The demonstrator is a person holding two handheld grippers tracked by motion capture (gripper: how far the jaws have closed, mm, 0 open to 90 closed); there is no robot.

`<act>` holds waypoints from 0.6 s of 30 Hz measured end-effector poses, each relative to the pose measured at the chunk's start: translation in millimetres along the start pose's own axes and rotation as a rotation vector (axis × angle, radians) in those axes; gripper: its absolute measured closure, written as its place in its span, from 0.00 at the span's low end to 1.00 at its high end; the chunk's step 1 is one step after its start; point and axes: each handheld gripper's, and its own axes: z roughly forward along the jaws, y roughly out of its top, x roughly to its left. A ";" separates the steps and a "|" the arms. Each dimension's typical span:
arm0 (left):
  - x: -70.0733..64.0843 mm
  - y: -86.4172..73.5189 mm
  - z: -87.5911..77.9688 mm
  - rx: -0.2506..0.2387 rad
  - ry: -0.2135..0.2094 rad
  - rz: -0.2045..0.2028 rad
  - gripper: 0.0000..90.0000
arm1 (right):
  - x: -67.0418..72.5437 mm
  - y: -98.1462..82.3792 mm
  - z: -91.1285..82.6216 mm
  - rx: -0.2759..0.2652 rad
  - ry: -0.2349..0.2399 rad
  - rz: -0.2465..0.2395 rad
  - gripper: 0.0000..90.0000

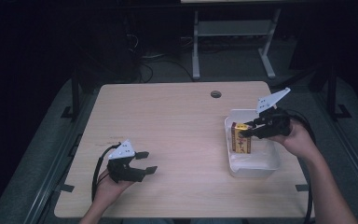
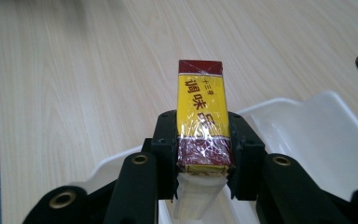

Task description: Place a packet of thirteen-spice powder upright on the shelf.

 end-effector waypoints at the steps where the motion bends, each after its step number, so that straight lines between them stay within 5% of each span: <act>1: 0.0 0.0 0.1 0.001 0.000 0.001 0.37 | -0.5 -2.2 2.1 0.005 0.000 0.003 0.75; 11: 0.0 -0.3 0.9 0.004 0.002 -0.001 0.37 | -6.7 -20.8 19.5 0.045 -0.009 0.040 0.75; 18: -0.5 -0.3 1.2 0.004 0.005 0.001 0.37 | -6.1 -26.1 16.4 0.062 -0.036 0.049 0.73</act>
